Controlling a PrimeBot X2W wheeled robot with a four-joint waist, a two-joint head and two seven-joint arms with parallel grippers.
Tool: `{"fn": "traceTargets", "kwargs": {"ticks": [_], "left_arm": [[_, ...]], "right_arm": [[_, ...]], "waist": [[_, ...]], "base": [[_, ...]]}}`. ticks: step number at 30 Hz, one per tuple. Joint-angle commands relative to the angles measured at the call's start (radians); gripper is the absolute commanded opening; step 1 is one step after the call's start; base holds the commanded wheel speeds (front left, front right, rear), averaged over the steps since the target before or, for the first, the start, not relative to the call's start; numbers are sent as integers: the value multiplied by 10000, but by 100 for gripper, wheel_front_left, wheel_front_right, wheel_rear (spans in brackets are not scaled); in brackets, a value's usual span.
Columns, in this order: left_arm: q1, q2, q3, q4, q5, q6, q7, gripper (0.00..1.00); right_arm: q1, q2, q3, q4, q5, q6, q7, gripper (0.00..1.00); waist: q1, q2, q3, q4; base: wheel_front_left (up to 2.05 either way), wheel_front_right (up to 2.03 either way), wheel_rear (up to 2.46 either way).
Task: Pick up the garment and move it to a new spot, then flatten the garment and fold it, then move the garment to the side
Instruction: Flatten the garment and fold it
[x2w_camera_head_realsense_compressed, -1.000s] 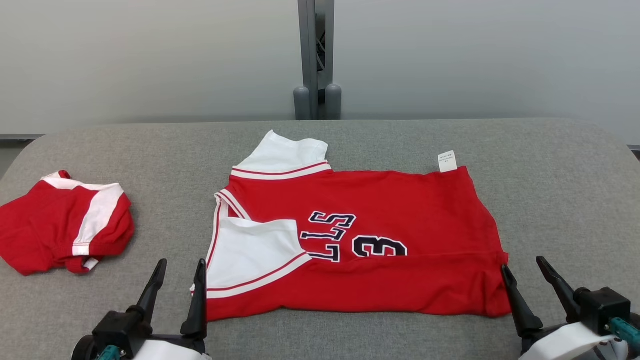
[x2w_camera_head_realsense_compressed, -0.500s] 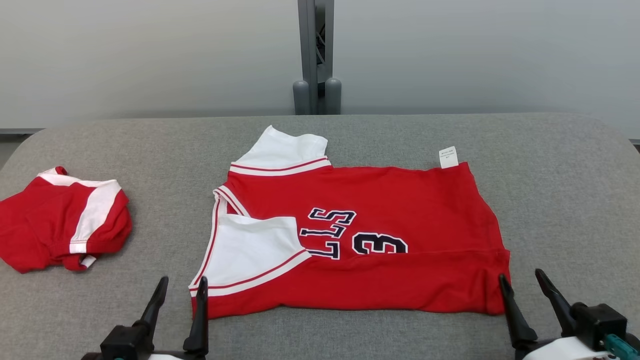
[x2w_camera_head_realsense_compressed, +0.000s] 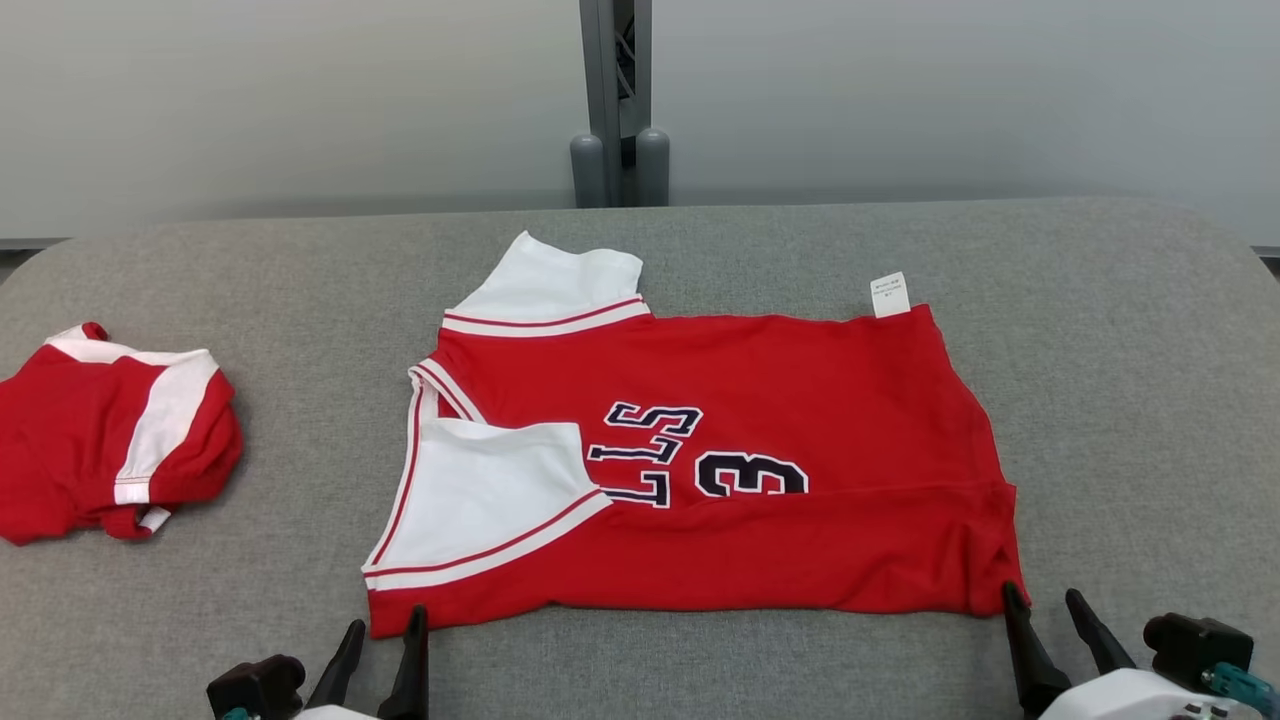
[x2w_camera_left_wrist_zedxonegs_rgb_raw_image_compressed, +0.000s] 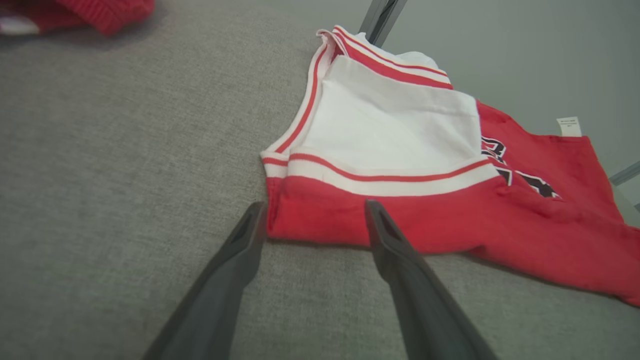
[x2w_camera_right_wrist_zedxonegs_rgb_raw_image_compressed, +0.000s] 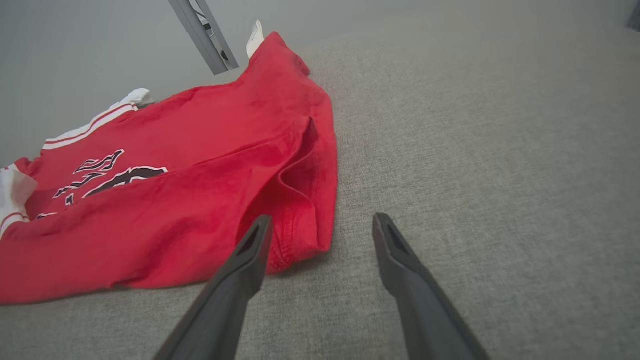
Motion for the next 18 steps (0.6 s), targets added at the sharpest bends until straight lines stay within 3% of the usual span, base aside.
{"fn": "traceTargets", "kwargs": {"ticks": [1,18], "left_arm": [[-225,45,-22,78,-126,-16,29,100],[-1142,44,-655,854,-1405,-195,34,100]], "right_arm": [[-140,3,51,19,205,1,78,100],[-592,-268,1363,226,2419,-1,717,100]], "waist": [[0,0,56,4],[0,0,558,76]], "base": [[0,0,0],[0,0,0]]}}
